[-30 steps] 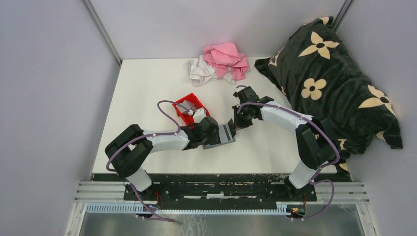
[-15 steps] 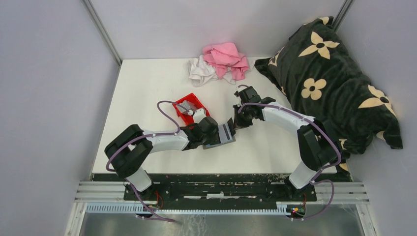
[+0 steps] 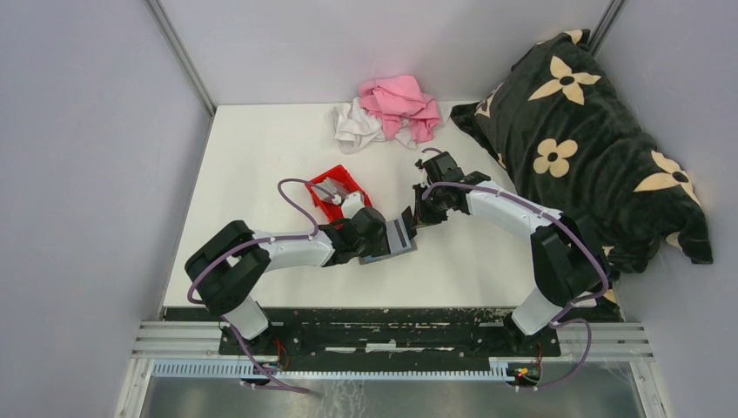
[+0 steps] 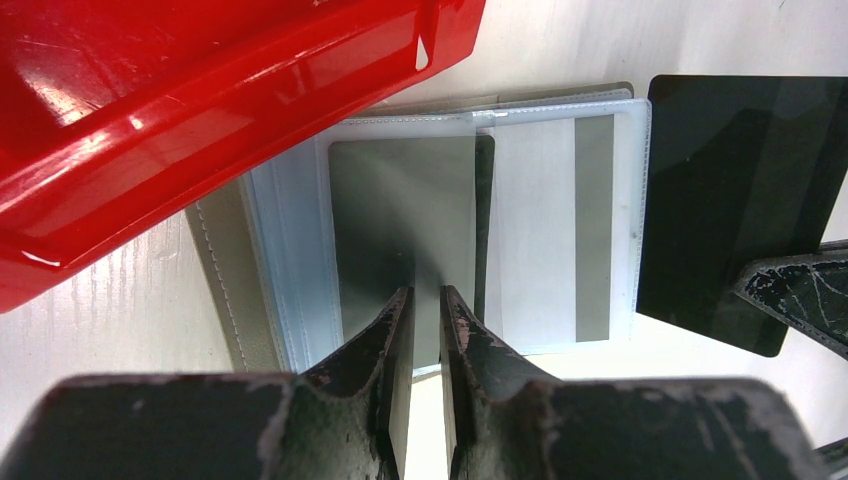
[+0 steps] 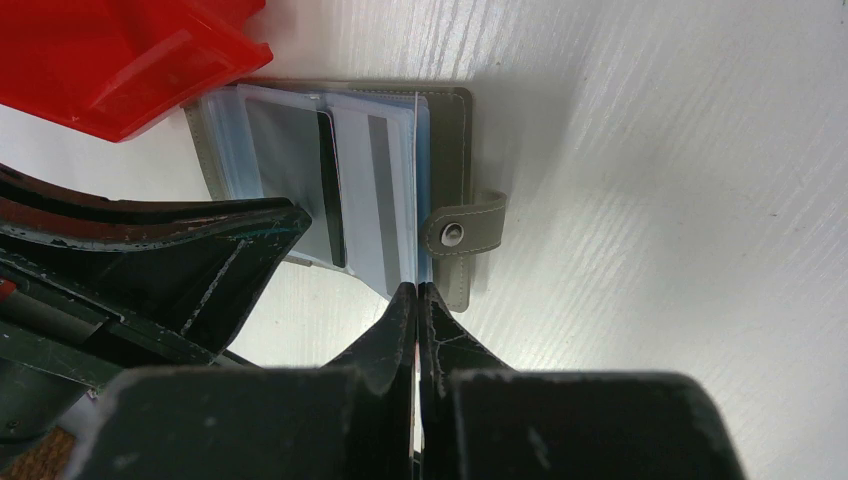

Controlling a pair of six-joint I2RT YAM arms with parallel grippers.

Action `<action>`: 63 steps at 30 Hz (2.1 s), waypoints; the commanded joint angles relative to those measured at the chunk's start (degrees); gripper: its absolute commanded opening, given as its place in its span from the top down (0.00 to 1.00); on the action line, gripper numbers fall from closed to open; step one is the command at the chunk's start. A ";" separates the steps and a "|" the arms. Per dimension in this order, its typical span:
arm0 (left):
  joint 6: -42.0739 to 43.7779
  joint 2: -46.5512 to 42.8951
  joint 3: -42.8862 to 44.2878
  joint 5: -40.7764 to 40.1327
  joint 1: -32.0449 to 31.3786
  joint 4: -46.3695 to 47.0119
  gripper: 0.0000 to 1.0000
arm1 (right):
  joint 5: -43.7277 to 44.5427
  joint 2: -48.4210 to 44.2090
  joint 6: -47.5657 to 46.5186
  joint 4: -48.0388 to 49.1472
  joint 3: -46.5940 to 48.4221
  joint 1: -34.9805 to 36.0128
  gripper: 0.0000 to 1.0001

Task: Put the credit cards into the card holder
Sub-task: Turn over the card slot in the card holder.

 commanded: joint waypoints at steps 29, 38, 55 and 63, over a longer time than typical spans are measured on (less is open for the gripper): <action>0.87 2.95 -1.55 0.75 -0.54 -8.39 0.77 | -2.76 -3.98 0.69 1.55 2.38 0.30 0.99; 1.01 0.36 -1.30 -0.35 -0.49 -9.98 0.78 | -2.59 -3.18 1.24 2.03 4.06 2.49 0.99; -0.52 -8.87 -4.44 -3.29 -0.49 -13.50 0.78 | -0.60 0.31 2.51 3.06 6.15 7.66 0.99; -1.25 -10.88 -7.28 -3.29 -0.50 -13.55 0.78 | 0.79 0.95 3.26 3.74 6.18 10.30 0.99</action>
